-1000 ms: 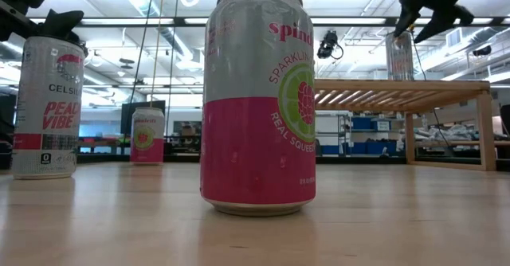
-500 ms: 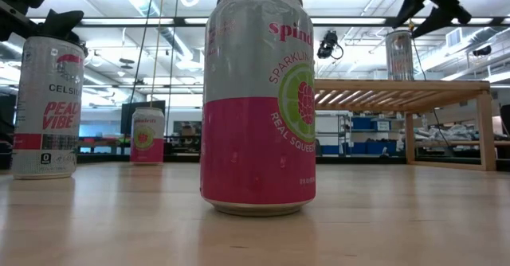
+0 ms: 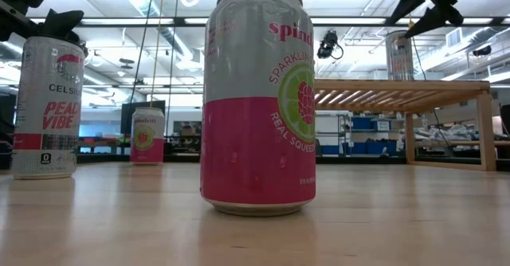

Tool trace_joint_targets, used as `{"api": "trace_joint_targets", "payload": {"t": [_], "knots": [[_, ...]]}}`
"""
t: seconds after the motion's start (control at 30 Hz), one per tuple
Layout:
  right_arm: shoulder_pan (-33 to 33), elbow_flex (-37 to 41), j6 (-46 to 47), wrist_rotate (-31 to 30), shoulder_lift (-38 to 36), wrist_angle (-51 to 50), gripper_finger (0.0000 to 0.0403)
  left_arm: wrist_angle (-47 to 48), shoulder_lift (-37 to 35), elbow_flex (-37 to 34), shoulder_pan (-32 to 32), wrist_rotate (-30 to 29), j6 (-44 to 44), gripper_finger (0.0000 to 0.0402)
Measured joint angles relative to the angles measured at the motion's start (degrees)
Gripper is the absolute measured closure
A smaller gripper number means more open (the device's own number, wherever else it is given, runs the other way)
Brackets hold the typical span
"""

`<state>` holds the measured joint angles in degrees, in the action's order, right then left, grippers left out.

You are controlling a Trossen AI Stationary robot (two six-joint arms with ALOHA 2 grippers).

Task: Place canned beverage on shelf
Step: Put the bottom white-yellow soda can on the shelf

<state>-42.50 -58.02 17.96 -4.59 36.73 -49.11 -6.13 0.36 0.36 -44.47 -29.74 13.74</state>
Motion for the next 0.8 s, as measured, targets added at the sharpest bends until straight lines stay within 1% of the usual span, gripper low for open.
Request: {"api": "trace_joint_targets", "payload": {"t": [0.23,0.63,0.7,0.8], "knots": [[0.00,-0.02,0.04,3.14,-0.02,-0.63,0.0080,0.00,0.00,0.01,0.00,-0.01,0.14,0.0086],[0.00,-0.02,-2.07,3.20,0.00,-0.25,0.0080,0.00,0.00,0.02,0.00,-0.02,0.20,0.0086],[0.01,-0.02,-3.02,2.18,-0.04,-0.21,0.0080,0.02,0.00,0.02,0.00,-0.02,0.15,0.0086],[0.02,-0.04,-4.12,-1.69,-0.68,0.32,0.0080,0.01,0.00,0.01,-0.01,0.00,0.20,0.0086]]}}
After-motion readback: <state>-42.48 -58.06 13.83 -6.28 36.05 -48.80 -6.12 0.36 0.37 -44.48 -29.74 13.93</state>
